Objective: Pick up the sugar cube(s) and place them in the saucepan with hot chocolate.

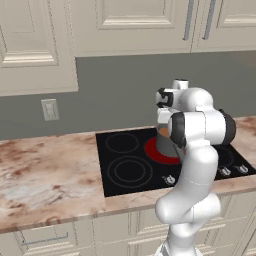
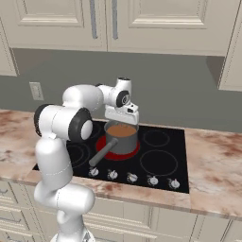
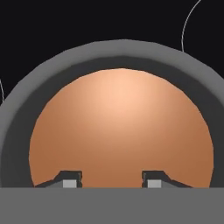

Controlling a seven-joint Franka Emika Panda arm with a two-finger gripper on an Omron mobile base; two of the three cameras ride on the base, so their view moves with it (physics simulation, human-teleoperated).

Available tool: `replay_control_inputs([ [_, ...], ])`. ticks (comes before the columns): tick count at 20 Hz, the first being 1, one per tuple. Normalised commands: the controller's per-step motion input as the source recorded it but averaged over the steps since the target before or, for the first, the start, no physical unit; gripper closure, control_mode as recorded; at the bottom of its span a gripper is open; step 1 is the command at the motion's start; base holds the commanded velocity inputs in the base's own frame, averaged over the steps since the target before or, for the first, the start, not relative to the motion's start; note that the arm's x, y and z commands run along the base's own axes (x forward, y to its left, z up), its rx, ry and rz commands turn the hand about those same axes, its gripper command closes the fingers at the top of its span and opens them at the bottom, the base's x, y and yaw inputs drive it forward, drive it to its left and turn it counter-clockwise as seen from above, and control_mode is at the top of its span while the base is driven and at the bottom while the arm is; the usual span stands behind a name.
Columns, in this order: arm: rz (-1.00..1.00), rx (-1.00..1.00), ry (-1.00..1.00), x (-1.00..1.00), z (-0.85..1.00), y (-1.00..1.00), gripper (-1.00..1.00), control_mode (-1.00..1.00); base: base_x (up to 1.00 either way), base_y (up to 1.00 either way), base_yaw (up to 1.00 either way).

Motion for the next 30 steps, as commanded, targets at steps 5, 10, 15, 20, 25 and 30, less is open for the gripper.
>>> replay_control_inputs([
  [5, 0.00, 0.00, 0.00, 0.00, 0.02, 0.00, -1.00, -1.00, 0.00, 0.00, 0.00],
  [10, 0.00, 0.00, -0.04, -0.37, 0.43, 0.00, -1.00, -1.00, 0.00, 0.00, 0.00],
  [15, 0.00, 0.00, -0.15, -0.49, 0.64, 0.00, -1.00, -1.00, 0.00, 0.00, 0.00],
  [20, 0.00, 0.00, -0.20, -0.49, 0.60, 0.01, -1.00, -1.00, 0.00, 0.00, 0.00],
  [25, 0.00, 0.01, -0.08, -0.31, 0.10, 0.01, -1.00, -1.00, 0.00, 0.00, 0.00],
  [30, 0.00, 0.07, -0.17, -0.20, 0.05, -0.20, -1.00, -1.00, 0.00, 0.00, 0.00],
])
